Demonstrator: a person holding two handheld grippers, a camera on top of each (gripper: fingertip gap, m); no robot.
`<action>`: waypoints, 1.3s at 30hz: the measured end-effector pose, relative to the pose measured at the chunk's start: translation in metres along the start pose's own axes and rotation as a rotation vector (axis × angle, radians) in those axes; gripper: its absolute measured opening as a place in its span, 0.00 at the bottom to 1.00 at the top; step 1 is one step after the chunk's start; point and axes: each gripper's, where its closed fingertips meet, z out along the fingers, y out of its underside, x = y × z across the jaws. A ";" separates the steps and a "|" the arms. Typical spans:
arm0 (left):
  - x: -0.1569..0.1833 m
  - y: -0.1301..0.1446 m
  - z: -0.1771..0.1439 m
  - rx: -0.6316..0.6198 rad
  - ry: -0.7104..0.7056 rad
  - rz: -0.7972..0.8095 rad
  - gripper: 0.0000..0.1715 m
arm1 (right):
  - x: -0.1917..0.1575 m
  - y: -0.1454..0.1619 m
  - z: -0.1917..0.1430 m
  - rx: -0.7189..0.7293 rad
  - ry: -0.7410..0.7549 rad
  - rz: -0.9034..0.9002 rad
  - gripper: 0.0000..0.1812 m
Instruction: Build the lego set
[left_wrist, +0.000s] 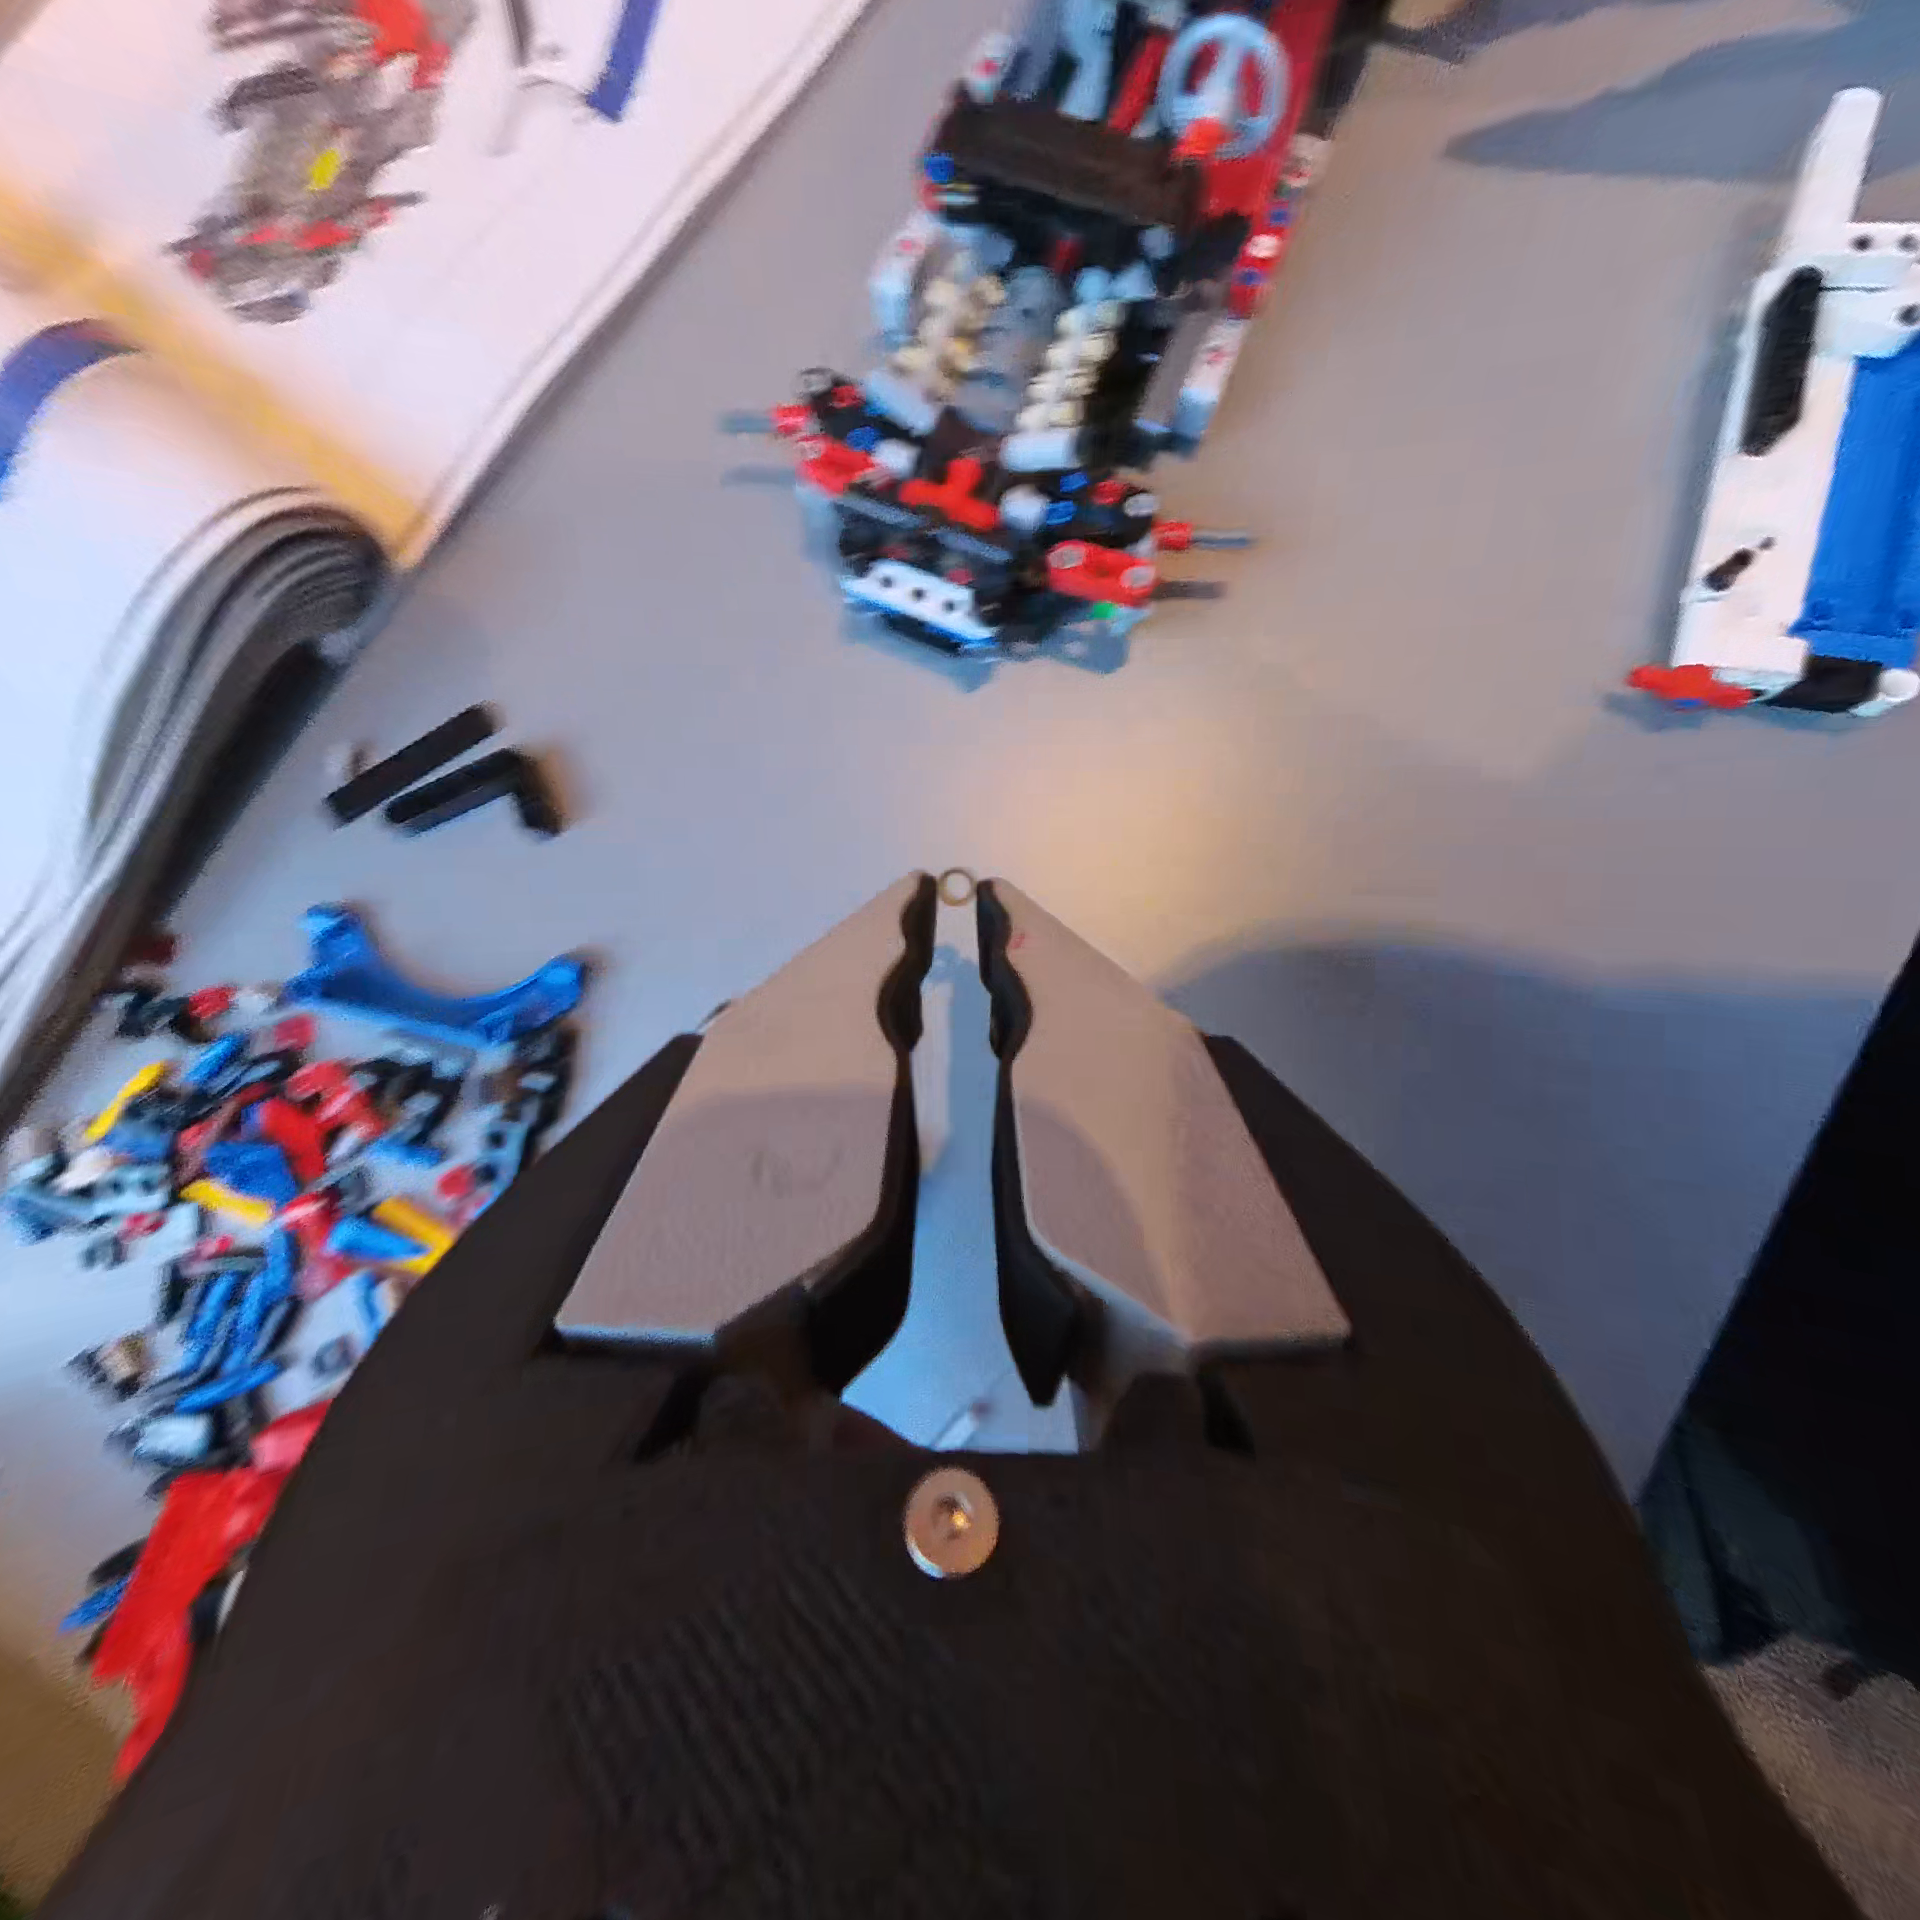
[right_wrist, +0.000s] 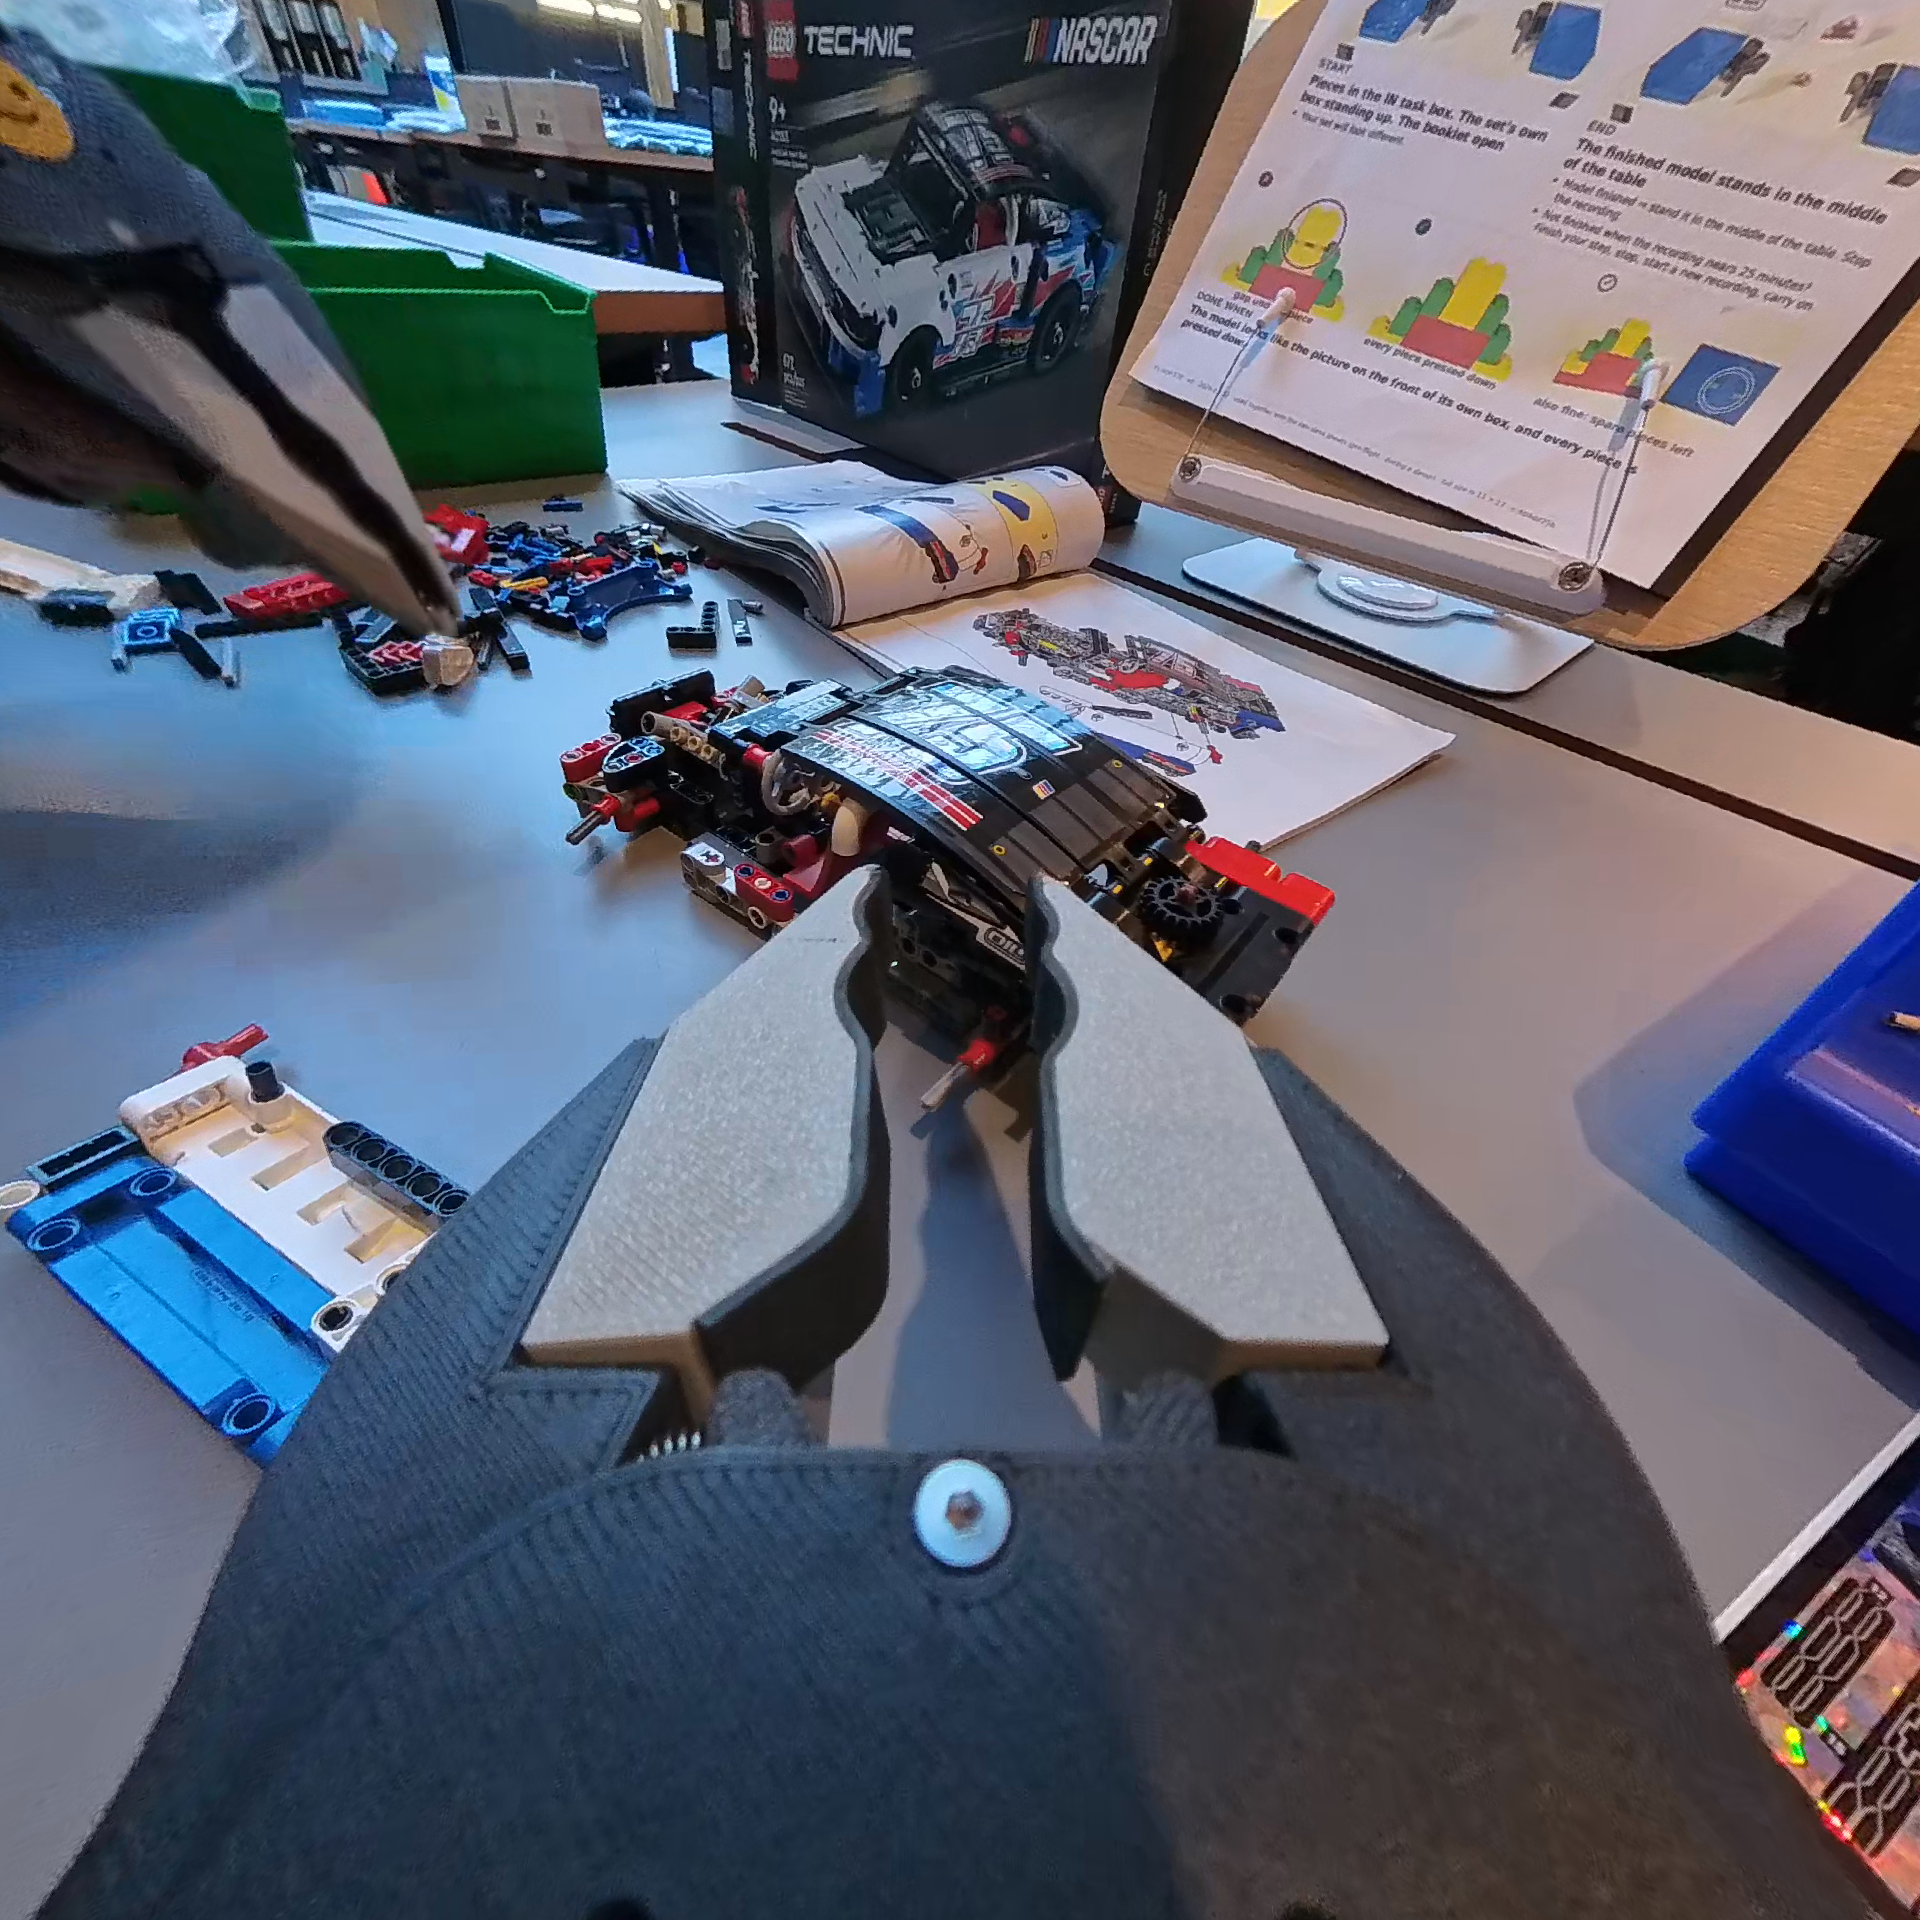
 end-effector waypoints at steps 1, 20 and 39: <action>0.012 -0.003 0.008 0.001 0.008 0.011 0.03 | 0.000 0.000 0.000 0.001 0.000 -0.002 0.12; 0.056 0.009 0.037 0.073 -0.047 -0.038 0.21 | -0.006 0.000 0.000 -0.003 -0.003 -0.036 0.12; -0.023 0.078 -0.055 0.334 -0.446 -0.422 0.31 | 0.005 0.000 -0.002 -0.002 0.037 -0.007 0.11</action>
